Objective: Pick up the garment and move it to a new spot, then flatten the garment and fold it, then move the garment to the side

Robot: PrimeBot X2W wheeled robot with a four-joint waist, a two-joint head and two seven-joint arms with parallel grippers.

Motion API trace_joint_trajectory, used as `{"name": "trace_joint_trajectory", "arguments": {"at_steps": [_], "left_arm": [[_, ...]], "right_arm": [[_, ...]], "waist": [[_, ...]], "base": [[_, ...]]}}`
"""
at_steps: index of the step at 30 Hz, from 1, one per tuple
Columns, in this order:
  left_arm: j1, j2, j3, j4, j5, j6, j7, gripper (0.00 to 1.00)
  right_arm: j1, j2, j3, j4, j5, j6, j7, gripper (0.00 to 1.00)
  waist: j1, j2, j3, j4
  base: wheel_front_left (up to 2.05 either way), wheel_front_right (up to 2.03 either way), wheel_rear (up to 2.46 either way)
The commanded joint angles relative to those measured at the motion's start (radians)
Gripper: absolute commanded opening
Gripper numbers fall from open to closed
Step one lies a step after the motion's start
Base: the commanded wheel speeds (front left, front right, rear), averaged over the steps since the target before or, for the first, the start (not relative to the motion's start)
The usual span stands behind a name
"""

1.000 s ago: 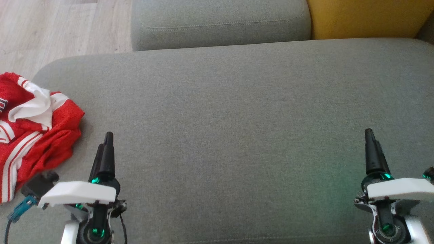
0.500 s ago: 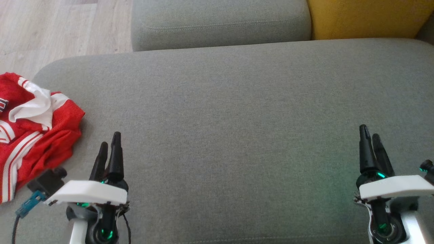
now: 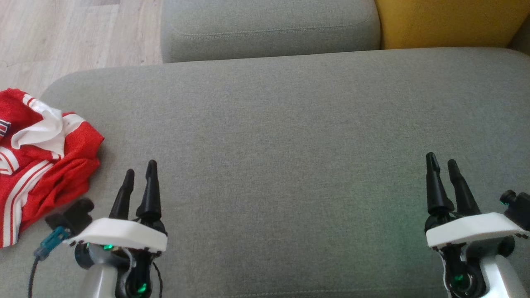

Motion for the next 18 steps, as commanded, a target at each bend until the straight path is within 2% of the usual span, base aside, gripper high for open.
{"name": "trace_joint_trajectory", "arguments": {"at_steps": [1, 18], "left_arm": [[-0.065, 0.015, 0.011, -0.038, 0.039, 0.006, -0.017, 1.00], [-0.070, 0.016, -0.009, -0.024, 0.239, 0.026, -0.063, 1.00]], "right_arm": [[-0.059, -0.023, 0.022, -0.042, -0.038, 0.003, -0.012, 1.00], [-0.050, -0.019, 0.036, -0.049, -0.258, 0.003, -0.016, 1.00]], "waist": [[0.0000, 0.0000, 0.000, 0.000], [0.0000, 0.0000, 0.006, -0.004]], "base": [[0.00, 0.00, 0.00], [0.00, 0.00, 0.00]]}}
